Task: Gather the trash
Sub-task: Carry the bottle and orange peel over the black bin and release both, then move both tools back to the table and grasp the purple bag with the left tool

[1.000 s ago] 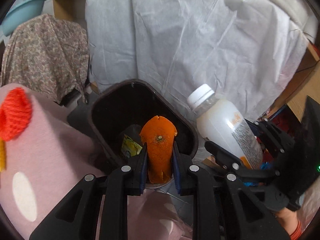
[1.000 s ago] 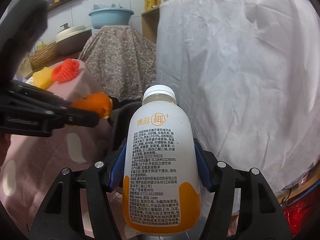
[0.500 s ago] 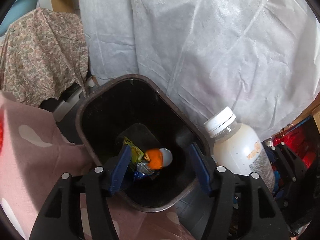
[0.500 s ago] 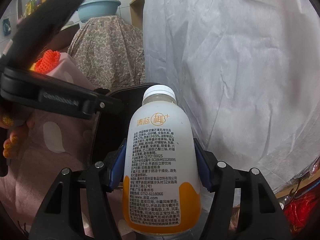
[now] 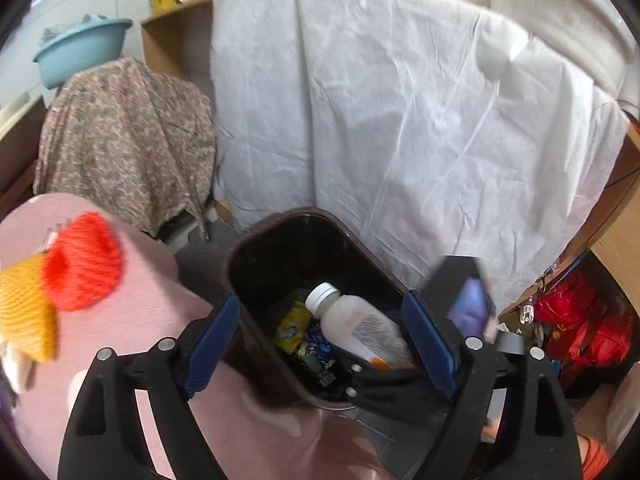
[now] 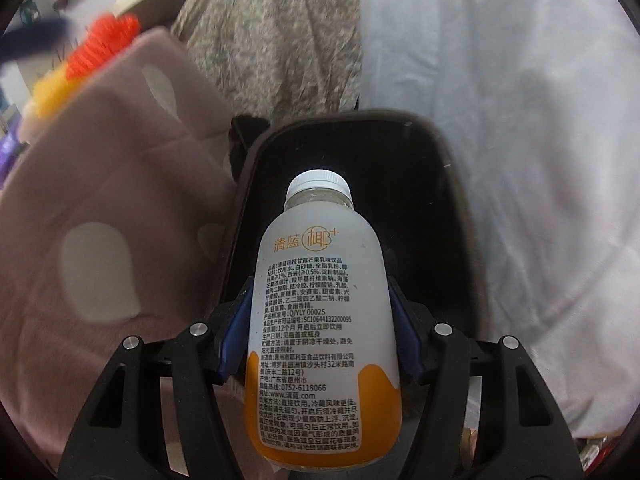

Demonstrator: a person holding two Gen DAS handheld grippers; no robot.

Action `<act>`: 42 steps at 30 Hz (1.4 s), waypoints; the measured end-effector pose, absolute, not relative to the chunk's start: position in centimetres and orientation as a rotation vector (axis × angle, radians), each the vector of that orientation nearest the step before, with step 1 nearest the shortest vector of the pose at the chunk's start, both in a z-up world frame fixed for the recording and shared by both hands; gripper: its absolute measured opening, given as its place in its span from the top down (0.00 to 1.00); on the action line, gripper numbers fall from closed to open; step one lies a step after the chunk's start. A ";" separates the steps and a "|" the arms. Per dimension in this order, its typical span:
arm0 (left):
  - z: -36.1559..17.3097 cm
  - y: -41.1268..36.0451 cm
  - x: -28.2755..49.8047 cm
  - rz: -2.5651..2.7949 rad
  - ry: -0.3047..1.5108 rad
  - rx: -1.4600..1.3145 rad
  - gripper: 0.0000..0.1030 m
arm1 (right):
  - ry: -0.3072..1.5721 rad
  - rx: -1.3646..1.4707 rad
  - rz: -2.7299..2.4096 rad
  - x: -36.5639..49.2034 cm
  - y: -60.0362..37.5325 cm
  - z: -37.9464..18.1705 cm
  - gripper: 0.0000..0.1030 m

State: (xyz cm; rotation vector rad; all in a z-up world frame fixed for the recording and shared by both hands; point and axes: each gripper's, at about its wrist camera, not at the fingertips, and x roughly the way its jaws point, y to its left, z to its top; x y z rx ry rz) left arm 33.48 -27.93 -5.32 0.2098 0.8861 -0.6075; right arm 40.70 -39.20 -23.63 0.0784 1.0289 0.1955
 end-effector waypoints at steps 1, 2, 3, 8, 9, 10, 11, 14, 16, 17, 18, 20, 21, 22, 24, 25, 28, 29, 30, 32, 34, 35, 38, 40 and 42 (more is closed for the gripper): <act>-4.9 -27.4 33.3 -0.606 0.877 0.202 0.19 | 1.051 0.073 0.193 41.2 -38.9 -24.1 0.40; -4.6 -27.0 33.3 -0.606 0.871 0.195 0.19 | 1.073 0.059 0.187 41.9 -38.6 -24.6 0.40; -4.3 -26.6 33.2 -0.604 0.865 0.191 0.18 | 1.095 0.047 0.182 42.2 -38.4 -25.1 0.40; -3.5 -25.1 32.8 -0.581 0.833 0.204 0.18 | 1.230 0.047 0.163 45.5 -38.0 -27.5 0.40; -3.4 -24.8 32.8 -0.578 0.835 0.193 0.18 | 1.258 0.054 0.156 46.0 -38.0 -28.2 0.40; -3.3 -24.3 32.6 -0.576 0.837 0.184 0.18 | 1.273 0.056 0.147 46.4 -37.9 -28.4 0.40; -3.3 -24.0 32.6 -0.574 0.841 0.177 0.18 | 1.289 0.053 0.137 46.7 -37.9 -28.8 0.40; -3.2 -23.2 32.3 -0.568 0.841 0.178 0.18 | 1.327 0.067 0.123 47.4 -38.0 -30.0 0.39; -3.1 -22.8 32.2 -0.562 0.836 0.182 0.18 | 1.337 0.096 0.114 47.8 -38.1 -30.4 0.38; -3.1 -22.7 32.1 -0.561 0.837 0.179 0.18 | 1.333 0.111 0.107 47.8 -38.2 -30.4 0.37; -3.1 -22.4 32.1 -0.559 0.837 0.176 0.18 | 1.325 0.117 0.099 47.7 -38.3 -30.3 0.32; -3.0 -22.0 32.1 -0.553 0.837 0.169 0.17 | 1.308 0.118 0.090 47.6 -38.3 -30.0 0.28; -3.1 -21.8 32.0 -0.552 0.837 0.166 0.17 | 1.295 0.120 0.091 47.3 -38.2 -29.7 0.28; -3.1 -21.6 32.0 -0.550 0.837 0.162 0.17 | 1.284 0.123 0.092 46.9 -38.3 -29.4 0.28; -3.2 -21.2 31.8 -0.547 0.840 0.150 0.17 | 1.245 0.133 0.097 45.9 -38.2 -28.3 0.28; -3.3 -21.0 31.7 -0.549 0.842 0.145 0.17 | 1.225 0.141 0.104 45.1 -38.4 -27.7 0.28; -3.4 -20.2 31.2 -0.546 0.842 0.135 0.17 | 1.158 0.133 0.110 43.5 -38.0 -25.7 0.28; -3.4 -20.0 31.1 -0.546 0.842 0.130 0.16 | 1.128 0.122 0.115 42.7 -37.7 -24.9 0.28; -3.4 -19.6 30.8 -0.545 0.840 0.122 0.16 | 1.098 0.113 0.115 42.1 -37.5 -24.1 0.28; -3.4 -18.9 30.3 -0.536 0.834 0.120 0.16 | 1.053 0.098 0.126 40.7 -37.1 -22.4 0.28; -3.4 -18.0 29.8 -0.530 0.832 0.117 0.16 | 1.003 0.088 0.136 39.2 -36.9 -20.7 0.28; -3.4 -17.5 29.5 -0.528 0.830 0.110 0.16 | 0.976 0.079 0.140 38.3 -36.8 -19.7 0.28; -3.3 -15.8 28.7 -0.512 0.824 0.092 0.15 | 0.901 0.072 0.150 36.2 -36.3 -17.0 0.27; -3.1 -14.4 28.1 -0.499 0.816 0.082 0.15 | 0.860 0.075 0.157 34.8 -35.8 -15.3 0.24; -2.9 -12.7 27.5 -0.481 0.805 0.064 0.14 | 0.825 0.077 0.171 33.9 -35.0 -14.0 0.24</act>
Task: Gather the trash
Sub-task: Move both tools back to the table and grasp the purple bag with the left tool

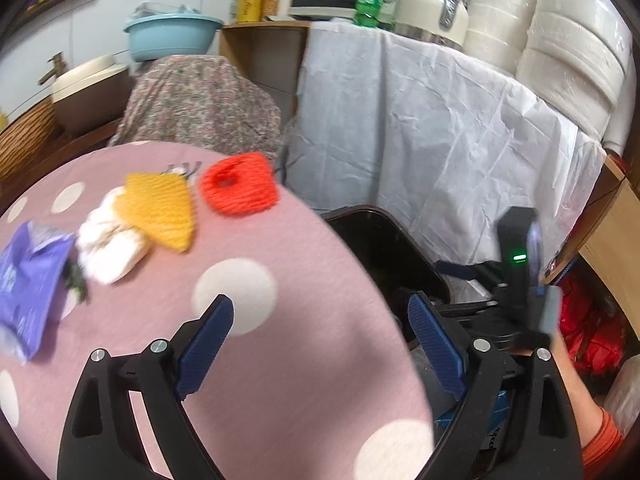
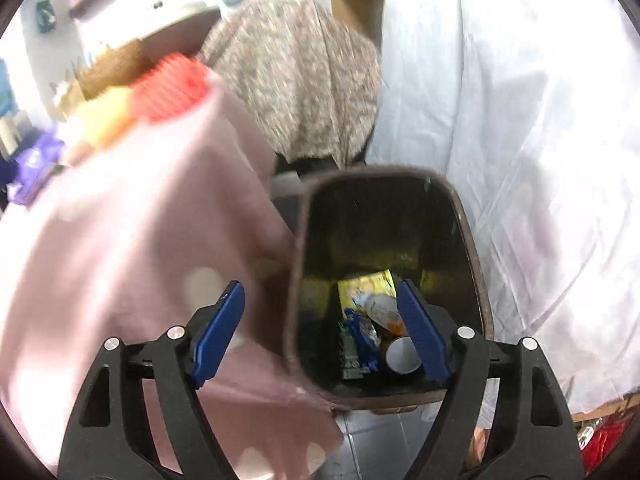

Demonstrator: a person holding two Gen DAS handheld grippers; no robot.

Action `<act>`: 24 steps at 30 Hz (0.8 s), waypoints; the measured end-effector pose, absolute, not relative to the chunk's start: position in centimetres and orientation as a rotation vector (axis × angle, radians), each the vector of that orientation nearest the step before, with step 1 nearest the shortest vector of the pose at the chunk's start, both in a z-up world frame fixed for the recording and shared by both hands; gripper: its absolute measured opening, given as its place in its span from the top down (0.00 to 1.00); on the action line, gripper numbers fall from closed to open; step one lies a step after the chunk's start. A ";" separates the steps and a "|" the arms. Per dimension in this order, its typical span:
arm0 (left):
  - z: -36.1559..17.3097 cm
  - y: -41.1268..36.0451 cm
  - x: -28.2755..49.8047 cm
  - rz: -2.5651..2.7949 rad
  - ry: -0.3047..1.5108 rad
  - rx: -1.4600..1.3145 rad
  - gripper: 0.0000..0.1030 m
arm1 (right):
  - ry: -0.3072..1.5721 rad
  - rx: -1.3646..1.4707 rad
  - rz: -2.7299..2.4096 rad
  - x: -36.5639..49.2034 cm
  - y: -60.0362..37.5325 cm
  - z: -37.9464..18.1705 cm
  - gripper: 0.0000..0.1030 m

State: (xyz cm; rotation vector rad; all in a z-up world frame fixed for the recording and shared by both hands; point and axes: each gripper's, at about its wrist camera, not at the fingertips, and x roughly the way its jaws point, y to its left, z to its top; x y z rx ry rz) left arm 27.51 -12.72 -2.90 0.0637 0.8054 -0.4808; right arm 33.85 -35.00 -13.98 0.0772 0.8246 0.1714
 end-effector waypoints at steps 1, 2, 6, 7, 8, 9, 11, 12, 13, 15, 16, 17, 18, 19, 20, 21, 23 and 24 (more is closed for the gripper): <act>-2.8 -12.0 27.2 -0.474 0.801 0.057 0.14 | 0.808 0.073 0.179 33.3 -34.4 -13.3 0.24; -2.7 -11.2 27.0 -0.462 0.795 0.049 0.14 | 0.790 0.066 0.193 32.8 -33.7 -12.5 0.24; -2.3 -7.4 25.9 -0.389 0.767 0.023 0.12 | 0.736 0.031 0.257 31.6 -30.7 -10.0 0.24; -2.3 -6.1 25.6 -0.368 0.764 0.011 0.12 | 0.724 0.022 0.272 31.4 -30.0 -9.6 0.24; -2.2 -4.9 25.5 -0.348 0.762 -0.001 0.12 | 0.709 0.007 0.290 31.2 -29.0 -9.0 0.24; -2.1 -3.8 25.3 -0.330 0.759 -0.011 0.12 | 0.698 -0.004 0.301 30.8 -28.2 -8.5 0.24; -1.9 -1.2 24.9 -0.276 0.752 -0.035 0.12 | 0.671 -0.032 0.340 30.3 -26.0 -7.5 0.24; -1.8 0.1 24.8 -0.252 0.748 -0.047 0.12 | 0.663 -0.041 0.352 30.0 -25.2 -7.1 0.24; -1.6 1.8 24.5 -0.221 0.742 -0.063 0.12 | 0.652 -0.055 0.370 29.8 -24.2 -6.7 0.24; -1.3 4.0 24.2 -0.171 0.732 -0.082 0.12 | 0.636 -0.079 0.401 29.2 -22.2 -5.9 0.24; -1.2 5.4 24.1 -0.139 0.725 -0.094 0.12 | 0.633 -0.086 0.413 28.8 -21.4 -5.6 0.24; -1.1 6.6 23.9 -0.114 0.721 -0.103 0.12 | 0.627 -0.095 0.429 28.6 -20.6 -5.3 0.24; -1.1 8.0 23.8 -0.082 0.717 -0.109 0.11 | 0.623 -0.101 0.436 28.5 -20.0 -5.1 0.24; -1.0 8.8 23.7 -0.056 0.712 -0.108 0.11 | 0.618 -0.109 0.444 28.3 -19.3 -4.9 0.24; -0.9 10.0 23.7 -0.018 0.704 -0.100 0.11 | 0.615 -0.115 0.455 28.0 -18.7 -4.6 0.24; -0.8 10.7 23.7 0.006 0.700 -0.094 0.11 | 0.614 -0.117 0.464 27.7 -18.4 -4.5 0.24; -0.7 12.9 24.3 0.071 0.695 -0.094 0.09 | 0.610 -0.123 0.484 27.2 -17.4 -4.2 0.23; -0.6 13.7 24.8 0.085 0.699 -0.098 0.08 | 0.608 -0.127 0.494 27.0 -16.9 -3.9 0.23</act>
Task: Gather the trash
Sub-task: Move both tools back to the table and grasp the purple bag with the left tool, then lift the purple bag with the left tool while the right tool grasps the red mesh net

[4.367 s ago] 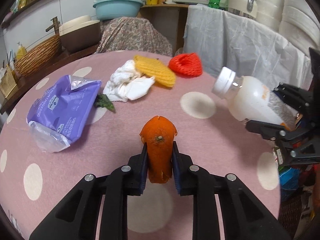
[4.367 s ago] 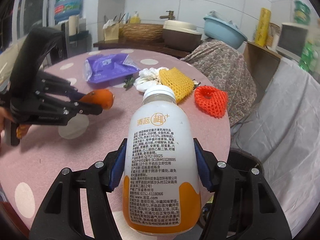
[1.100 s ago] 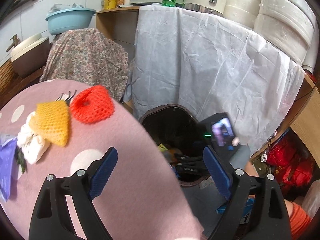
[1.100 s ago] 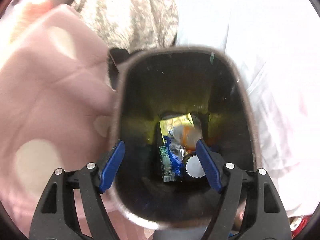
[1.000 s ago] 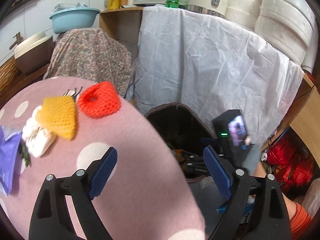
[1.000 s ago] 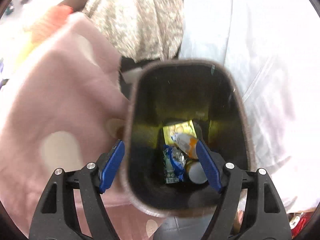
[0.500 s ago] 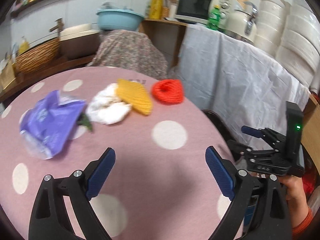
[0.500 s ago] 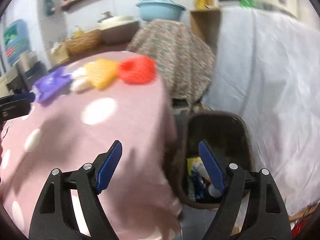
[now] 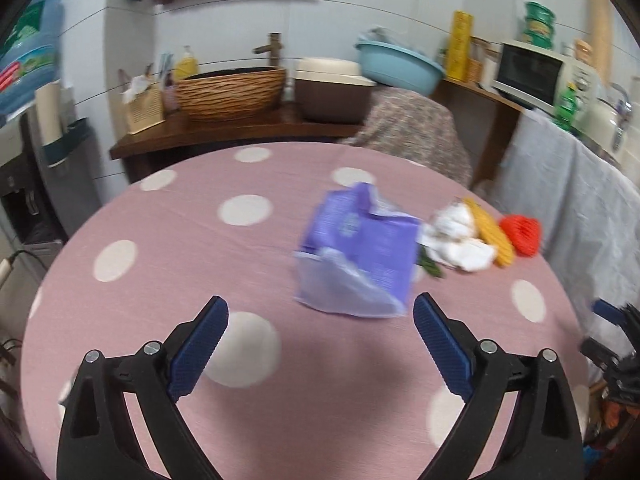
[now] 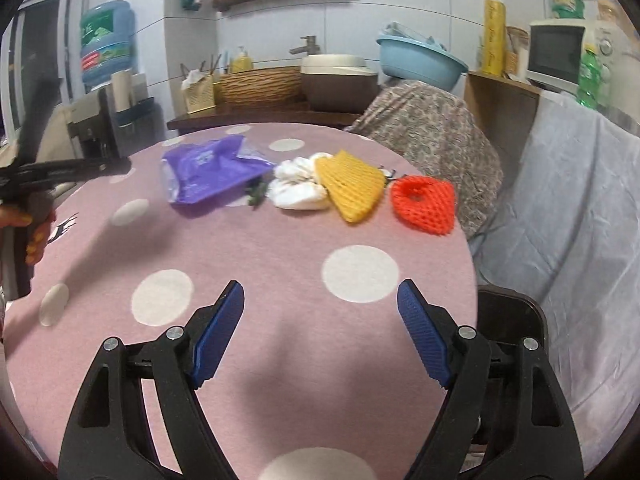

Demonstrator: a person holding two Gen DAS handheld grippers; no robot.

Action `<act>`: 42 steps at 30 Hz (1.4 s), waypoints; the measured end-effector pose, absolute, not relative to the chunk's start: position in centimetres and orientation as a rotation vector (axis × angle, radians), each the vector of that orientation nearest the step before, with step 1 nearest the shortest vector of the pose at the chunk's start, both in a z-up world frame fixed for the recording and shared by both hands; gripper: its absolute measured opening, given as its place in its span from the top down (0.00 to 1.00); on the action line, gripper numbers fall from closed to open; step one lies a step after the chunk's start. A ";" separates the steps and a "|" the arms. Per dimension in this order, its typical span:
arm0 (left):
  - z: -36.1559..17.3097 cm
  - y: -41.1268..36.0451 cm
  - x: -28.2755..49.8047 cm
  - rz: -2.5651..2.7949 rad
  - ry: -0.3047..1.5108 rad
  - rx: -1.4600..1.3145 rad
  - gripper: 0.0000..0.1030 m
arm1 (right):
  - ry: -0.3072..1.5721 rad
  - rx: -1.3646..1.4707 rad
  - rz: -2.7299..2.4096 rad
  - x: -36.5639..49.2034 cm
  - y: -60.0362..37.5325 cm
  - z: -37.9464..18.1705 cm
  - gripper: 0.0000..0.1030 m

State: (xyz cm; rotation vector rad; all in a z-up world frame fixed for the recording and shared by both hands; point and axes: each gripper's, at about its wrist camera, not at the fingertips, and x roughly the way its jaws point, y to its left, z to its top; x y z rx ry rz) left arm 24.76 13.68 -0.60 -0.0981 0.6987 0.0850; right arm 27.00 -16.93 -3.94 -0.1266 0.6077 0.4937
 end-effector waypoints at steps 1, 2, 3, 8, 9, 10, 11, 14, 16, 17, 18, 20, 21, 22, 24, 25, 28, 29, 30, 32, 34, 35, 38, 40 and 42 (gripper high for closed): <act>-0.6 14.7 25.4 0.097 0.708 -0.104 0.08 | 0.606 -0.132 0.498 26.8 -16.5 -3.8 0.23; -0.6 15.5 25.9 0.102 0.716 -0.112 0.07 | 0.604 -0.140 0.498 26.7 -16.3 -3.7 0.23; -0.6 16.4 26.8 0.101 0.728 -0.121 0.06 | 0.600 -0.150 0.497 26.4 -15.9 -3.5 0.22; -1.6 18.5 30.4 0.074 0.793 -0.149 0.05 | 0.594 -0.165 0.504 25.8 -14.8 -3.0 0.22; -1.8 18.7 30.9 0.072 0.805 -0.151 0.05 | 0.596 -0.166 0.504 25.7 -14.7 -2.9 0.22; -2.3 18.8 31.7 0.061 0.823 -0.152 0.05 | 0.598 -0.165 0.504 25.8 -14.8 -3.0 0.22; -2.6 18.9 32.4 0.056 0.841 -0.151 0.05 | 0.602 -0.162 0.504 25.8 -14.9 -3.0 0.22; -3.4 19.0 33.8 0.046 0.864 -0.144 0.05 | 0.613 -0.154 0.497 26.0 -15.2 -3.1 0.22; -3.8 18.8 34.2 0.036 0.885 -0.149 0.08 | 0.617 -0.156 0.487 26.1 -15.4 -3.2 0.22; -3.8 18.8 34.3 0.028 0.887 -0.156 0.15 | 0.617 -0.156 0.484 26.1 -15.5 -3.2 0.22; -3.7 18.6 34.4 0.013 0.891 -0.161 0.25 | 0.617 -0.155 0.481 26.0 -15.6 -3.1 0.22; -3.5 18.2 34.4 0.005 0.891 -0.142 0.37 | 0.616 -0.157 0.477 26.1 -15.7 -3.0 0.22; -3.5 17.9 34.5 0.002 0.891 -0.131 0.45 | 0.614 -0.158 0.474 26.1 -15.8 -3.0 0.22; -3.4 17.6 34.6 -0.008 0.892 -0.118 0.49 | 0.613 -0.157 0.472 26.2 -15.8 -3.0 0.22; -3.3 17.0 34.6 -0.029 0.898 -0.104 0.64 | 0.615 -0.149 0.469 26.4 -16.0 -3.1 0.22; -3.4 16.8 34.7 -0.035 0.900 -0.100 0.66 | 0.618 -0.145 0.470 26.4 -16.0 -3.2 0.22; -3.3 16.1 34.7 -0.068 0.912 -0.085 0.68 | 0.627 -0.132 0.474 26.8 -16.0 -3.3 0.22; -3.2 15.8 34.6 -0.076 0.910 -0.077 0.68 | 0.629 -0.131 0.472 26.9 -16.0 -3.4 0.23; -3.1 15.6 34.6 -0.077 0.906 -0.068 0.68 | 0.632 -0.131 0.471 27.0 -16.0 -3.4 0.22; -2.8 15.3 34.7 -0.083 0.903 -0.054 0.59 | 0.633 -0.128 0.470 27.1 -15.9 -3.4 0.22; -2.8 15.1 34.9 -0.080 0.900 -0.041 0.40 | 0.633 -0.129 0.469 27.1 -15.8 -3.4 0.22; -2.9 14.9 35.0 -0.071 0.902 -0.024 0.39 | 0.633 -0.129 0.469 27.1 -15.8 -3.5 0.22; -3.6 14.4 35.5 -0.084 0.925 -0.010 0.41 | 0.635 -0.127 0.471 27.0 -15.8 -3.6 0.22; -4.1 14.2 35.7 -0.093 0.940 -0.010 0.56 | 0.635 -0.129 0.470 27.1 -15.7 -3.6 0.22; -4.6 14.0 35.7 -0.100 0.949 -0.013 0.75 | 0.637 -0.131 0.474 27.4 -15.5 -3.6 0.22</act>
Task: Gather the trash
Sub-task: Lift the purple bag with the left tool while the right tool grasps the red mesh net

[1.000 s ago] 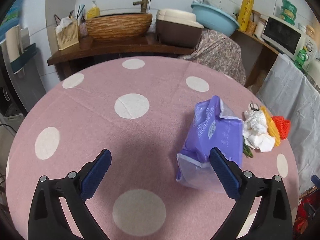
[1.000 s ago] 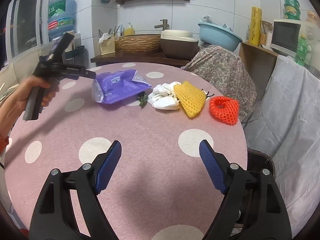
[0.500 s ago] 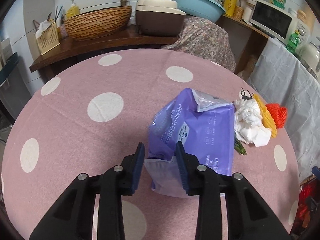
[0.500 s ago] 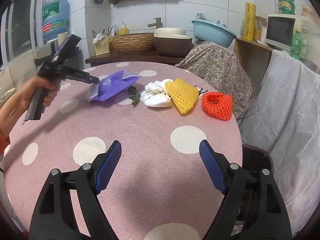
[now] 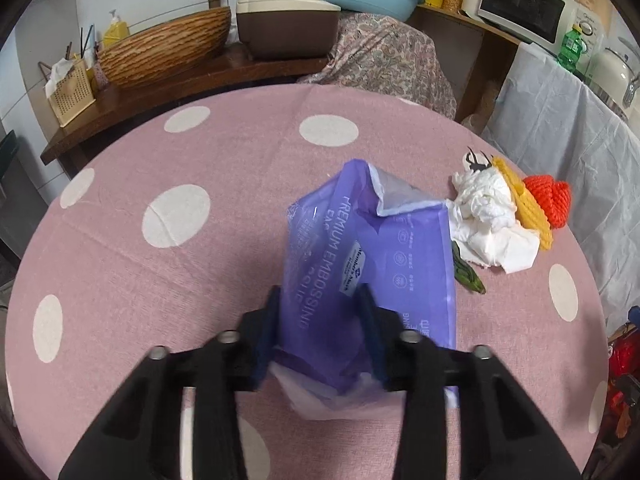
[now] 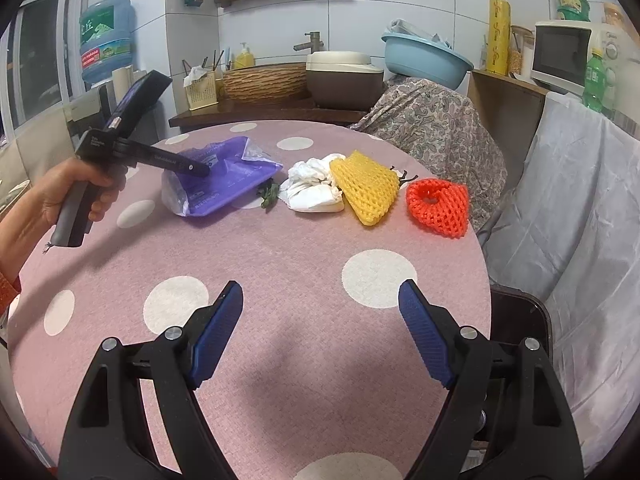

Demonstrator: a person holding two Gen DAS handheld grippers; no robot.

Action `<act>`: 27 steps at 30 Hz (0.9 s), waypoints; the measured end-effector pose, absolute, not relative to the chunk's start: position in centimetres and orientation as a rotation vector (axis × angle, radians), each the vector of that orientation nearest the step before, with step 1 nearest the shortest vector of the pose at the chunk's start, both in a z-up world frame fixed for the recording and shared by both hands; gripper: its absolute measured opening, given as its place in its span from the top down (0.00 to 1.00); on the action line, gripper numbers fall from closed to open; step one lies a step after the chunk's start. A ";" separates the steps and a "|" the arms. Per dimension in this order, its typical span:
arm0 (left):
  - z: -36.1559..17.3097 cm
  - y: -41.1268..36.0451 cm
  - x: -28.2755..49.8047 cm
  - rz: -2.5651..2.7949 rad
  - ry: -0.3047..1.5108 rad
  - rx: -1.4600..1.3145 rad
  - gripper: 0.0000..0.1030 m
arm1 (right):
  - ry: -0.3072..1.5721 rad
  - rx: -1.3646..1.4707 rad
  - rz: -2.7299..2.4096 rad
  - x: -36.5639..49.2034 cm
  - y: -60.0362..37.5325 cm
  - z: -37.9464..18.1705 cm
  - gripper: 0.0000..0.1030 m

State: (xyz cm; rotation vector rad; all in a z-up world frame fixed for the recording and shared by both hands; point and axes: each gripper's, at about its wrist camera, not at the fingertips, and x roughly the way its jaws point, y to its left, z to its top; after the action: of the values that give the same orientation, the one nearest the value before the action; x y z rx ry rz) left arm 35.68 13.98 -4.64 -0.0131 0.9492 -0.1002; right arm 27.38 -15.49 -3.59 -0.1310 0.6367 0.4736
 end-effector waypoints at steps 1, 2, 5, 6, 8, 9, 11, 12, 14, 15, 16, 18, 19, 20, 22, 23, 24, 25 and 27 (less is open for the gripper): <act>-4.8 13.9 35.6 -0.102 0.945 -0.017 0.79 | 0.637 -0.133 0.475 27.5 -15.4 -3.6 0.23; -4.8 13.9 35.5 -0.102 0.940 -0.019 0.84 | 0.636 -0.138 0.476 27.6 -15.3 -3.6 0.23; -4.4 13.8 34.8 -0.089 0.912 -0.031 0.89 | 0.633 -0.171 0.482 28.3 -14.7 -3.6 0.23; -4.3 13.9 34.6 -0.092 0.904 -0.043 0.90 | 0.630 -0.181 0.480 28.6 -14.5 -3.5 0.23; -4.1 14.0 33.9 -0.097 0.891 -0.063 0.90 | 0.636 -0.187 0.480 29.5 -14.5 -3.5 0.23; -4.0 13.9 33.6 -0.094 0.886 -0.064 0.90 | 0.639 -0.188 0.480 30.1 -14.5 -3.6 0.23; -3.7 14.1 32.6 -0.073 0.864 -0.059 0.90 | 0.640 -0.194 0.487 30.9 -14.4 -3.6 0.23; -3.5 14.3 32.1 -0.069 0.852 -0.063 0.90 | 0.635 -0.196 0.491 31.4 -14.4 -3.6 0.23; -3.3 14.6 31.1 -0.069 0.840 -0.079 0.90 | 0.632 -0.209 0.467 32.4 -14.6 -3.7 0.23; -3.3 14.8 30.7 -0.068 0.834 -0.083 0.90 | 0.639 -0.211 0.452 33.2 -14.8 -3.7 0.23; -3.1 15.0 30.1 -0.065 0.826 -0.083 0.90 | 0.647 -0.204 0.430 34.2 -15.2 -3.8 0.24; -2.9 15.0 29.4 -0.067 0.817 -0.081 0.90 | 0.662 -0.189 0.384 36.3 -16.0 -4.0 0.25; -2.8 15.0 29.0 -0.068 0.810 -0.078 0.90 | 0.666 -0.191 0.367 36.9 -16.2 -4.1 0.25; -2.6 15.0 28.6 -0.069 0.803 -0.076 0.90 | 0.674 -0.197 0.345 37.9 -16.4 -4.2 0.25; -2.5 15.0 27.9 -0.077 0.795 -0.079 0.90 | 0.699 -0.207 0.323 39.8 -16.4 -4.6 0.29; -2.5 15.0 27.7 -0.084 0.795 -0.080 0.90 | 0.720 -0.216 0.322 40.7 -16.3 -5.0 0.30; -2.5 14.9 27.4 -0.091 0.797 -0.079 0.90 | 0.734 -0.245 0.309 41.6 -15.9 -5.4 0.33; -2.6 14.7 27.1 -0.096 0.796 -0.075 0.90 | 0.738 -0.275 0.285 42.2 -15.7 -5.6 0.36; -2.6 14.4 26.6 -0.104 0.794 -0.068 0.90 | 0.735 -0.330 0.245 43.3 -15.2 -6.1 0.37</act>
State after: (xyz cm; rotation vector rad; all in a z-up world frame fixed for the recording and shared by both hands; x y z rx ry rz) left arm 26.58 14.43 -2.65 -0.0685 0.7941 -0.1044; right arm 43.33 -15.16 -6.07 -0.3301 0.7349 0.2455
